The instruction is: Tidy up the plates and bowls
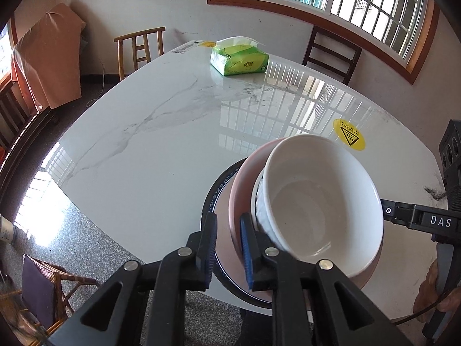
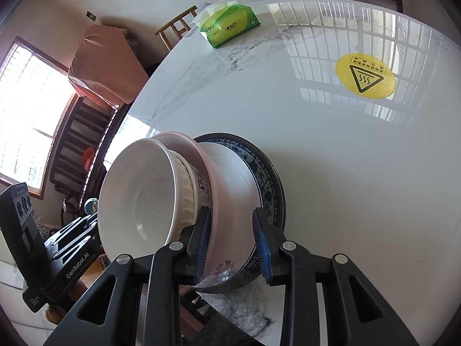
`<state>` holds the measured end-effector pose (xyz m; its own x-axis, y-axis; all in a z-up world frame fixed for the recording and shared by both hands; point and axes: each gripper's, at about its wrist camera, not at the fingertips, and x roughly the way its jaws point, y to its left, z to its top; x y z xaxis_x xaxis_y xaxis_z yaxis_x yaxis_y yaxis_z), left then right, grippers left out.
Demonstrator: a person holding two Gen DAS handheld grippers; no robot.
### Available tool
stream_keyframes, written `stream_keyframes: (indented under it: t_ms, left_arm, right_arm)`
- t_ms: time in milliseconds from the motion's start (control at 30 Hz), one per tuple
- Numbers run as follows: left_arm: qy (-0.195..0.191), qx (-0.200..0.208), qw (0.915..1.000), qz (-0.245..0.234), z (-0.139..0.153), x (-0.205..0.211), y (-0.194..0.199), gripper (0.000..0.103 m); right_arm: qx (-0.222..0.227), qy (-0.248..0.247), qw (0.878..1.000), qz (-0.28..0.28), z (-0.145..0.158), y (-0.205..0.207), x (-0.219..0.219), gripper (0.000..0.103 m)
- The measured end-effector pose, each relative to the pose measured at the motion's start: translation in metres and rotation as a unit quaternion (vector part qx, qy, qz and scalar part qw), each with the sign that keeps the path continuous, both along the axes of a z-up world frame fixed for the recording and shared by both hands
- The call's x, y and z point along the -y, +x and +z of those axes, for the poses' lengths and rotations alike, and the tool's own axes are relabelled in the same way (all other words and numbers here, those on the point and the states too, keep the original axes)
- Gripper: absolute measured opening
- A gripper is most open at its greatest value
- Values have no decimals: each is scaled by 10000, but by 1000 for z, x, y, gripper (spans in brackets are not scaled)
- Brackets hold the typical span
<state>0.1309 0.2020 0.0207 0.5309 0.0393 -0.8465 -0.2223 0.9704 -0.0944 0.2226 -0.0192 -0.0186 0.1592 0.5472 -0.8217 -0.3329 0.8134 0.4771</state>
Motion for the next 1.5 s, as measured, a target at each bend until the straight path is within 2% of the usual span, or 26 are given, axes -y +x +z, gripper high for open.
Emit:
stream_keyframes:
  t_ms: [100,233,333,433,467,567,700,833,900,933,1067,1200,1267,1333,1400,1500]
  left_arm:
    - [64,87,9999,51,0,0,-4,26]
    - [257,275,9992,109,-1,1,-13,37]
    - [255,450,9986,121,-3,1,-21,38]
    - [349,636,9972,181,-4,3,-30,39]
    - [385,694,9966,209,-4,4,-34,39]
    - [463,925,9943,262,-5,5,-46,39]
    - [390,1297,9901,370,-3,3,-64,39]
    - [654,1596,9839,463,0,11,-82,41]
    - [838,1691,9808,485,0,18,-89,41]
    - [889,1703,9803,451,-1,21,-91,41]
    - [951,1997,9747,317,-5,39,-112,41]
    - [966,2539,9622,174,-7,58,-138,41]
    - [938,2536,9627,98,-6,68,-145,41]
    - [752,2475,9660,29,-5,73,-149,41]
    - [558,2399,9692,-20,-3,77,-153,41]
    - [568,2358,9701,-59,0,85,-157,41]
  right_arm:
    - [24,177,9998,-108,-3,-1,5,34]
    - [304,360,9986,-245,3,-10,10,37]
    - [939,380,9943,-329,21,-26,14,45]
    - [1728,273,9836,-433,42,-48,16,51]
    - [1980,233,9788,-466,48,-56,16,53]
    - [2753,81,9594,-605,64,-82,18,66]
    - [3800,-157,9210,-845,79,-117,23,82]
    - [4484,-138,8881,-998,85,-146,27,102]
    - [4821,-232,8700,-1003,83,-158,25,103]
    - [4907,-266,8661,-920,80,-165,23,103]
    - [4742,-461,8756,-795,71,-175,18,103]
    - [5071,-358,8565,-894,72,-203,31,103]
    - [5220,-431,8460,-993,72,-215,36,103]
    - [5278,-452,8411,-1089,68,-226,39,103]
    - [5213,-422,8458,-1055,63,-231,42,103]
    - [5125,-396,8512,-1060,57,-236,43,103]
